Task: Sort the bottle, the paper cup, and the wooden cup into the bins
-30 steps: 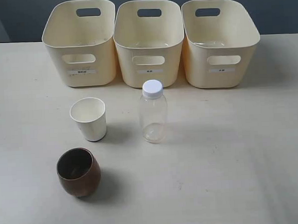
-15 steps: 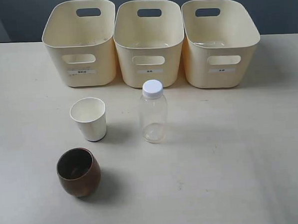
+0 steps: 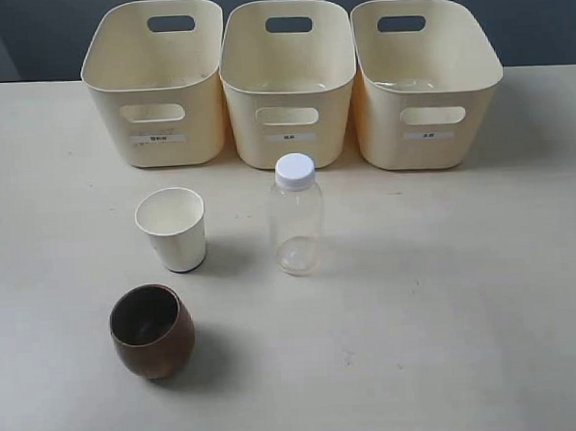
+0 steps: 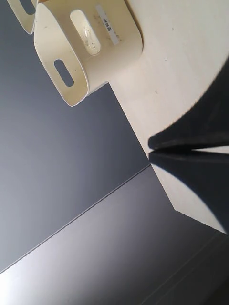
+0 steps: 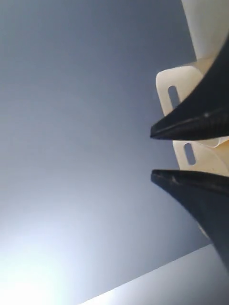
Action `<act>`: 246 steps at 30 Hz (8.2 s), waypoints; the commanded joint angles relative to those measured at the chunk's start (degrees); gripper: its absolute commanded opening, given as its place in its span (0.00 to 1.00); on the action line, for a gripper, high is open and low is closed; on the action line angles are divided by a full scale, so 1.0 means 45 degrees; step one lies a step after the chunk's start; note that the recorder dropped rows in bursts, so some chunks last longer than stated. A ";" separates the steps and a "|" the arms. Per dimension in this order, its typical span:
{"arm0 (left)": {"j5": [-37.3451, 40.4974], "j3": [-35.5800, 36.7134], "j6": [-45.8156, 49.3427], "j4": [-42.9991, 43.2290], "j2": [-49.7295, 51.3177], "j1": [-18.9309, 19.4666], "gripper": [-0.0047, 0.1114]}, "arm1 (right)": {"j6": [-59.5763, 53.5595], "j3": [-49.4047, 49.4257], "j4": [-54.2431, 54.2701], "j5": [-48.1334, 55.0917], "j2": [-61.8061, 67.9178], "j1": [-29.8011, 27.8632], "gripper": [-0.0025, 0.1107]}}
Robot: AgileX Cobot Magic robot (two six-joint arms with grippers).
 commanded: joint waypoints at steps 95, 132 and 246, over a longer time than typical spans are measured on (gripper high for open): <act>-0.0082 0.0023 -0.0022 -0.0113 -0.0063 0.0006 0.04 | -1.3907 -1.0884 0.6231 0.5450 2.1276 0.4917 0.70; -0.0082 0.0023 -0.0022 -0.0113 -0.0063 0.0006 0.04 | -1.3744 -1.0884 0.5888 0.5358 2.1842 0.4917 0.35; -0.0082 0.0023 -0.0022 -0.0113 -0.0063 0.0006 0.04 | -1.4055 -2.0078 0.6057 -0.2600 2.8504 0.8022 0.03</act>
